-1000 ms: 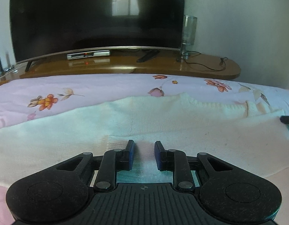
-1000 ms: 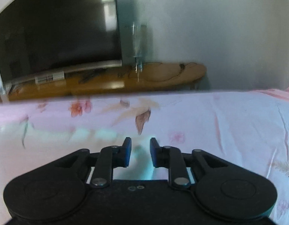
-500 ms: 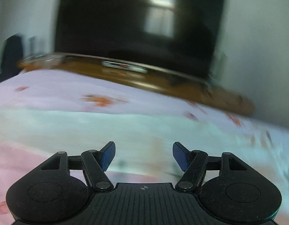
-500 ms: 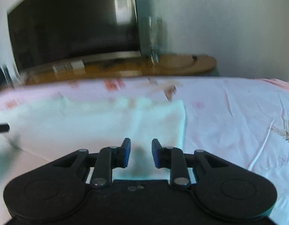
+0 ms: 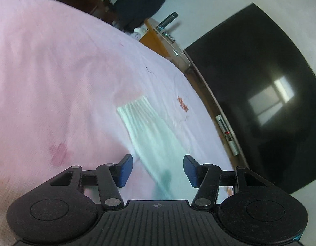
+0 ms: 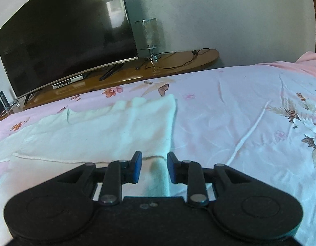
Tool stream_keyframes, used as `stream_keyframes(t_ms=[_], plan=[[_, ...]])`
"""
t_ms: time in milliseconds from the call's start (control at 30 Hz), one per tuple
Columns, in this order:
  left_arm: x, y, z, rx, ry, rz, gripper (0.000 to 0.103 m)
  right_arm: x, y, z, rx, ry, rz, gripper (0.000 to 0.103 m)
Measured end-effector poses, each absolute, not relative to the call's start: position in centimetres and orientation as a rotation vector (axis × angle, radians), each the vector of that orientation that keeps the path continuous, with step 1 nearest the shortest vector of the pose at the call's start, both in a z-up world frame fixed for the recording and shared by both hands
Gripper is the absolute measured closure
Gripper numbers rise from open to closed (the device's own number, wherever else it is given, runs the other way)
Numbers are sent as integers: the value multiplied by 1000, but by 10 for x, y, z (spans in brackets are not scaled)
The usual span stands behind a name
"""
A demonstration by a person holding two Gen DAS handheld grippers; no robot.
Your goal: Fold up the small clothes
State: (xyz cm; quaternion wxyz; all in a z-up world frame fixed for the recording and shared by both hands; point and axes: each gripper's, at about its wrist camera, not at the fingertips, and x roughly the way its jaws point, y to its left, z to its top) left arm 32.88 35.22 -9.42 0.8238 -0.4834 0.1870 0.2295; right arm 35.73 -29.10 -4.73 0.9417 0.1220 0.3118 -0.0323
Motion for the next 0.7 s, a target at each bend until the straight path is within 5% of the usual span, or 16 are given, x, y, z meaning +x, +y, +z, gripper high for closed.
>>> stream_keyframes(t_ms=[67,133,167,200,433,700], plan=[[339,359,-97,-1037,407,476,50,357,-291,-47,266,632,-62,75],[349,358,-100,-1013,441,501,70,358,-295,-47,299,631,-73,75],[353,360,-100,-996,467,521,97,359,-299,-49,322,634,-86,75],[359,361,-101,-970,499,544,101,362,-303,-51,346,638,-104,75],[389,300,-47,-716,421,395,101,369,-321,-54,381,635,-154,76],[451,102,7,-369,465,-14,101,364,-324,-52,394,625,-156,76]])
